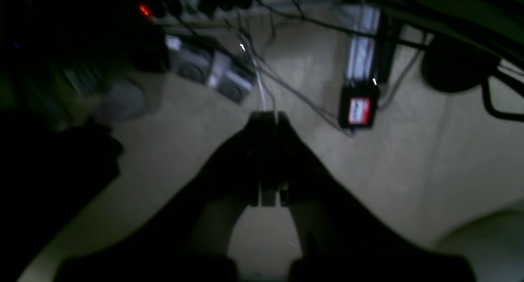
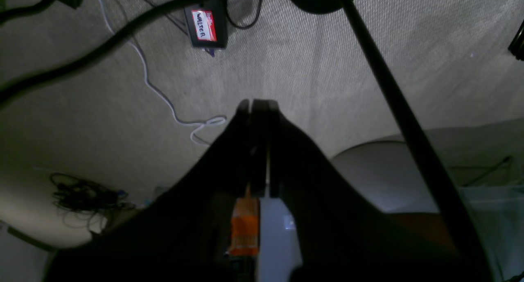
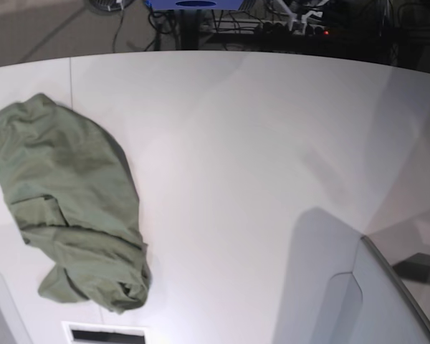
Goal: Layout the t-shirt on the table in an organized manner, then fold the t-shirt properly
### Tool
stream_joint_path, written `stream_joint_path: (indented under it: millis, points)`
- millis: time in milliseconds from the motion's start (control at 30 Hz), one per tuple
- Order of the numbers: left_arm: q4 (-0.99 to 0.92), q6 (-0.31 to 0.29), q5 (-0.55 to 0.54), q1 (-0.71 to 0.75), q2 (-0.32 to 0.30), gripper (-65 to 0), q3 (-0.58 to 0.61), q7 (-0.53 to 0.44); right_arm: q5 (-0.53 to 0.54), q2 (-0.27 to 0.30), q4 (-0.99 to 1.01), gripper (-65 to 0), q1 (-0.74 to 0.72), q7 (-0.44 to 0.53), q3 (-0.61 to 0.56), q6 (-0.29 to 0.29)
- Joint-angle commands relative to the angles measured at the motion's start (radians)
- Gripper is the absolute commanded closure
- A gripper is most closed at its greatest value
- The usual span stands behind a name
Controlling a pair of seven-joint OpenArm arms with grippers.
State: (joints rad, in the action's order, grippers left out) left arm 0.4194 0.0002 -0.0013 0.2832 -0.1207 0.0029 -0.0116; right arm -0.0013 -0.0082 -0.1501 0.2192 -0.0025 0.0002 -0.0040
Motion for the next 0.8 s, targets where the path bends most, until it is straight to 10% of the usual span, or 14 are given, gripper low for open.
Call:
stream_joint_path:
  millis: [0, 533, 767]
  points:
    - [0.055, 0.005, -0.004, 0.043, -0.027, 0.0, -0.002, 0.005, 0.002, 0.003, -0.03, 0.0, 0.042, -0.004, 0.004, -0.004]
    - [0.846, 0.005, -0.009, 0.465, -0.142, 0.0, -0.007, 0.015, -0.003, 0.003, -1.282, 0.0, 0.569, -0.491, 0.194, -0.008]
    - [1.238, 0.005, -0.191, 0.512, -0.165, 0.0, -0.099, 0.126, -0.004, 0.004, -1.686, 0.0, 0.606, -0.52, 0.24, -0.006]
